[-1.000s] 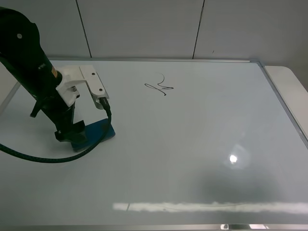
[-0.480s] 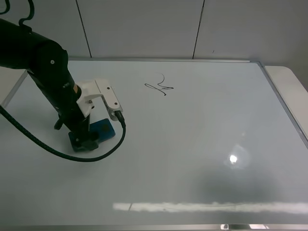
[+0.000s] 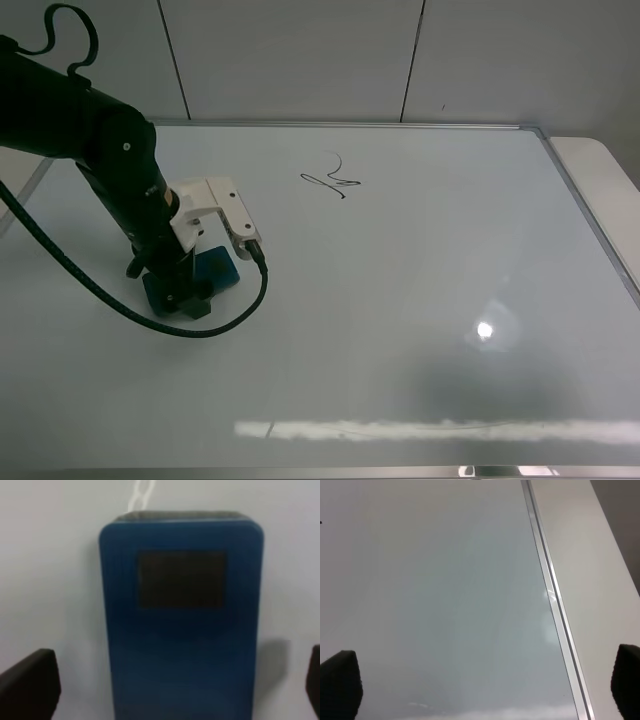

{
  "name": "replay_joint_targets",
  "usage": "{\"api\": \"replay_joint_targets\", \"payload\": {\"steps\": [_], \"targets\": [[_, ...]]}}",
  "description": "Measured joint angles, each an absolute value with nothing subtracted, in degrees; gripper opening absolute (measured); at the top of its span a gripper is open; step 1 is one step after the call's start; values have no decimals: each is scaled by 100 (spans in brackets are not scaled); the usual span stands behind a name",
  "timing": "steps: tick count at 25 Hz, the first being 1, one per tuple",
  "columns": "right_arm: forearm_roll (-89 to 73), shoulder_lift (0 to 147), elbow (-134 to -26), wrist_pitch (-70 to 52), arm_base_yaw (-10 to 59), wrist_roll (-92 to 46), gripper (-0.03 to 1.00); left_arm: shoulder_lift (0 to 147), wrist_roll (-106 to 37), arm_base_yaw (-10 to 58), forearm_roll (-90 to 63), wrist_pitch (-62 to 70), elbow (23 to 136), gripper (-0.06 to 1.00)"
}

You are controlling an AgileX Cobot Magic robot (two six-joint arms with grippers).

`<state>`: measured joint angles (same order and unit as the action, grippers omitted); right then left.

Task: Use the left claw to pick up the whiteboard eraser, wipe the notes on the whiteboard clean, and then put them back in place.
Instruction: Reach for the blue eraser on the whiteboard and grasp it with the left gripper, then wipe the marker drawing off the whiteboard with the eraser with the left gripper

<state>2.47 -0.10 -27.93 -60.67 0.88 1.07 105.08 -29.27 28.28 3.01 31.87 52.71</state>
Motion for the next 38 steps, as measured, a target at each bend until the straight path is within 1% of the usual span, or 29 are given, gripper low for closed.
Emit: {"api": "replay_joint_targets", "payload": {"steps": [13, 14, 16, 17, 19, 20, 25, 38], "targets": [[247, -10, -2793, -6067, 88, 107, 99, 10629, -2901, 2828, 301, 3124, 5271, 99], [247, -10, -2793, -6067, 88, 107, 99, 10635, -2870, 2828, 301, 3117, 5271, 98], [247, -10, -2793, -6067, 88, 107, 99, 10635, -2808, 2828, 301, 3117, 5271, 89], [247, -10, -2793, -6067, 88, 107, 99, 10635, -2788, 2828, 301, 3122, 5271, 81], [247, -10, -2793, -6067, 88, 107, 99, 10582, -2776, 2828, 301, 3208, 5271, 61], [247, -10, -2793, -6067, 88, 107, 99, 10538, -2766, 2828, 311, 3269, 5271, 54], [247, -10, -2793, -6067, 88, 107, 99, 10290, -2721, 2828, 323, 3556, 5271, 55], [247, -10, -2793, -6067, 88, 107, 99, 10255, -2527, 2828, 337, 3581, 5271, 55]]}}
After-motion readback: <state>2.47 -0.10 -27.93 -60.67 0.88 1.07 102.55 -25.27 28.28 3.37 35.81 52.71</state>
